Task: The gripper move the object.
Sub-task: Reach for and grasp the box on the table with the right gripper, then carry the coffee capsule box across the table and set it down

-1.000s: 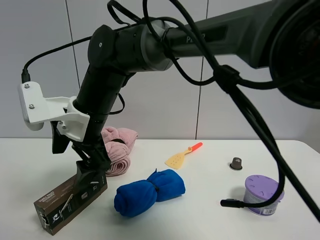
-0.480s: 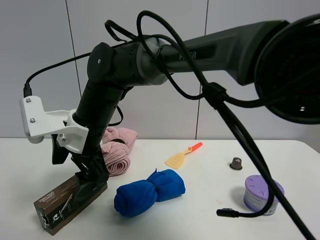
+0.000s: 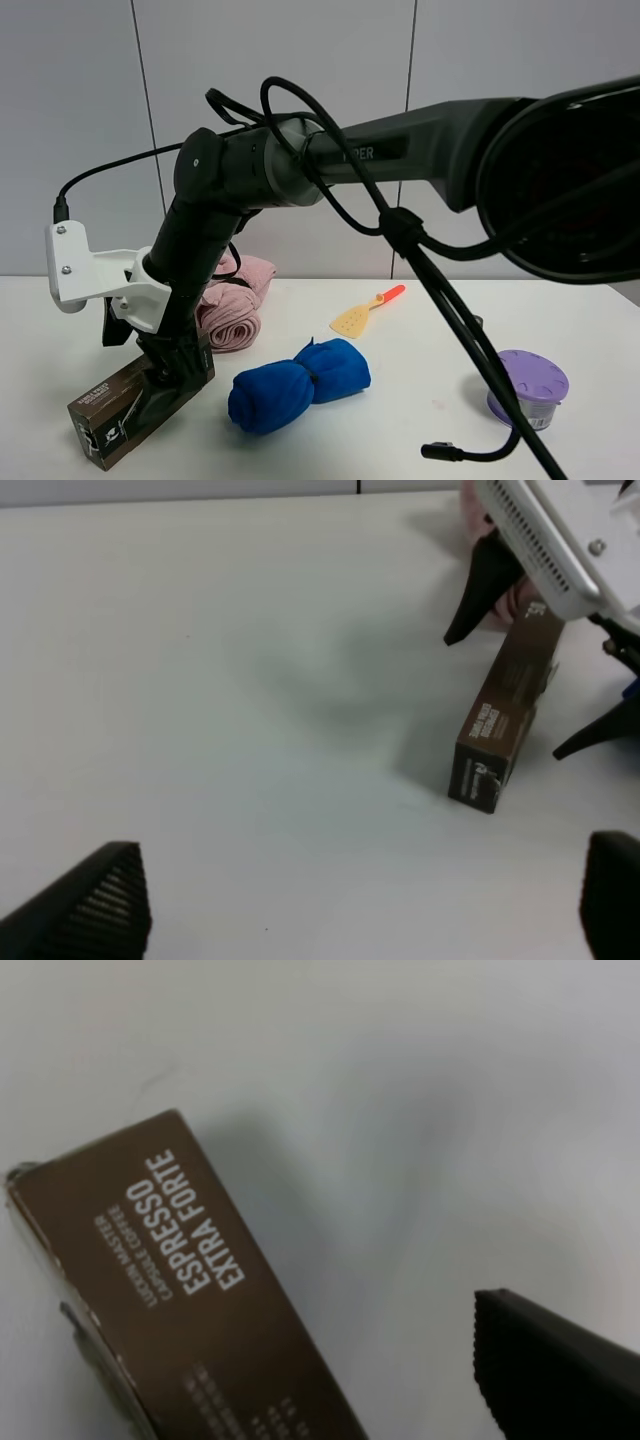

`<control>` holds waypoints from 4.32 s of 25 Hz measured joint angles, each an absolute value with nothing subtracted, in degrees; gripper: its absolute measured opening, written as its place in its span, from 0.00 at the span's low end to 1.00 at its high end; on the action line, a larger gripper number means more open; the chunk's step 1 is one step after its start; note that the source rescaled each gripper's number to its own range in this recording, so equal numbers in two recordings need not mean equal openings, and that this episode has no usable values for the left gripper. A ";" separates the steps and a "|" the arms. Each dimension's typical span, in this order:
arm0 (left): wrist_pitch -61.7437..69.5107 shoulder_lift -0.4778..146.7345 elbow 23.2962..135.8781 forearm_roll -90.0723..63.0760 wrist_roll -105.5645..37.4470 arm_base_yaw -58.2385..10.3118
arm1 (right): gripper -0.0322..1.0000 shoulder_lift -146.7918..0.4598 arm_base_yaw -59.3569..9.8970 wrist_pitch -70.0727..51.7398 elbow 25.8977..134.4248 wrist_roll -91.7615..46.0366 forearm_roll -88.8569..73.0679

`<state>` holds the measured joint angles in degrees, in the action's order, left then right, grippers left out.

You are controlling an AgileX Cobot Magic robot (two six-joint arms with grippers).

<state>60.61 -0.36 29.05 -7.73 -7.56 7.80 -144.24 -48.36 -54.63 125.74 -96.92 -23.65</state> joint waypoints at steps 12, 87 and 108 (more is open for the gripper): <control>60.61 -0.36 29.05 -7.73 -7.56 7.80 | 0.91 -144.65 -47.18 -54.40 125.74 -96.94 -23.80; 60.61 -0.36 29.05 -7.73 -7.56 7.80 | 0.04 -108.45 -46.78 -70.28 142.67 11.76 32.36; 60.61 -0.36 29.05 -7.73 -7.56 7.80 | 0.04 -95.38 -29.11 -52.62 79.15 33.50 16.58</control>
<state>60.61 -0.36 29.05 -7.73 -7.56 7.80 -95.38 -29.11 -52.62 79.15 33.50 16.58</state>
